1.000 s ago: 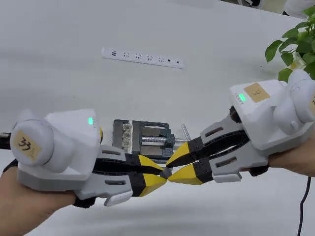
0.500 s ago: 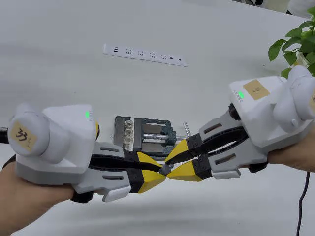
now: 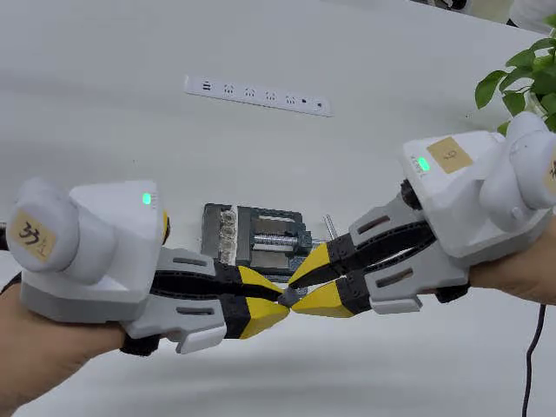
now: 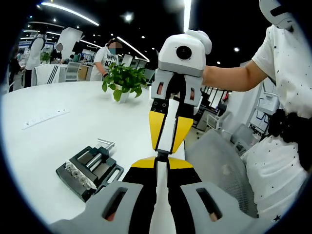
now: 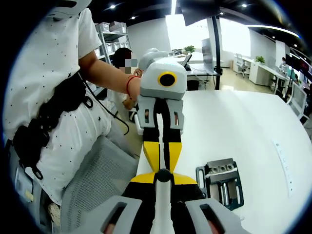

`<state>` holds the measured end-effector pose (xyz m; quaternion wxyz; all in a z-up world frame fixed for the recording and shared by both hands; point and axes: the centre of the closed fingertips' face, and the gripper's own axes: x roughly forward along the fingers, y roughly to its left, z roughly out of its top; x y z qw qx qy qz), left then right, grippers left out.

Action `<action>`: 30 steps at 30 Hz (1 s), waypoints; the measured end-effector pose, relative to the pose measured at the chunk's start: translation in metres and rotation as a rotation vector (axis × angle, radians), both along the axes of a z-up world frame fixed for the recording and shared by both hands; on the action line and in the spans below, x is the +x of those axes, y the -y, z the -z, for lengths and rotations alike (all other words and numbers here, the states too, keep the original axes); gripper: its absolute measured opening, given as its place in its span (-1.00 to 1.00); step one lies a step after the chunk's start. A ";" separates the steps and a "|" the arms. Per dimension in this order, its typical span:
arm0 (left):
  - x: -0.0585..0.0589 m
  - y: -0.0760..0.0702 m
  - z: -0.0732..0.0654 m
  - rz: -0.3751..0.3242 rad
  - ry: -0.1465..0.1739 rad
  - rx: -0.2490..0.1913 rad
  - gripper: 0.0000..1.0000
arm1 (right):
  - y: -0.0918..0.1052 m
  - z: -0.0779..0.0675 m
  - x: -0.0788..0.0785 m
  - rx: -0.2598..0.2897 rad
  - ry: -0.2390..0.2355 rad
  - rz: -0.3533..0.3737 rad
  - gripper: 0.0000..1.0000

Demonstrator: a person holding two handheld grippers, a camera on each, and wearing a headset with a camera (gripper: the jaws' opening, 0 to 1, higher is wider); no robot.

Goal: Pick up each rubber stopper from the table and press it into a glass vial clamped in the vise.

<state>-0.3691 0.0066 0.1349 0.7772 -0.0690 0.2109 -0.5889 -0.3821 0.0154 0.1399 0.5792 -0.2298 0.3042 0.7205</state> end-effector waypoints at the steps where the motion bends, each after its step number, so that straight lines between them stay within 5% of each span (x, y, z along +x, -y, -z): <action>1: 0.000 0.000 0.000 0.000 0.003 0.001 -0.93 | 0.000 0.000 0.000 -0.002 0.001 0.000 -0.90; 12: 0.002 -0.005 0.004 0.008 0.099 0.043 -0.92 | -0.006 0.006 0.004 -0.027 0.003 0.004 -0.90; 21: 0.007 -0.015 0.009 -0.022 0.124 0.051 -0.75 | -0.013 0.006 0.012 -0.039 0.002 0.009 -0.90; 30: 0.019 -0.045 0.021 -0.121 0.149 0.090 -0.44 | -0.020 0.002 0.037 -0.051 0.026 0.060 -0.90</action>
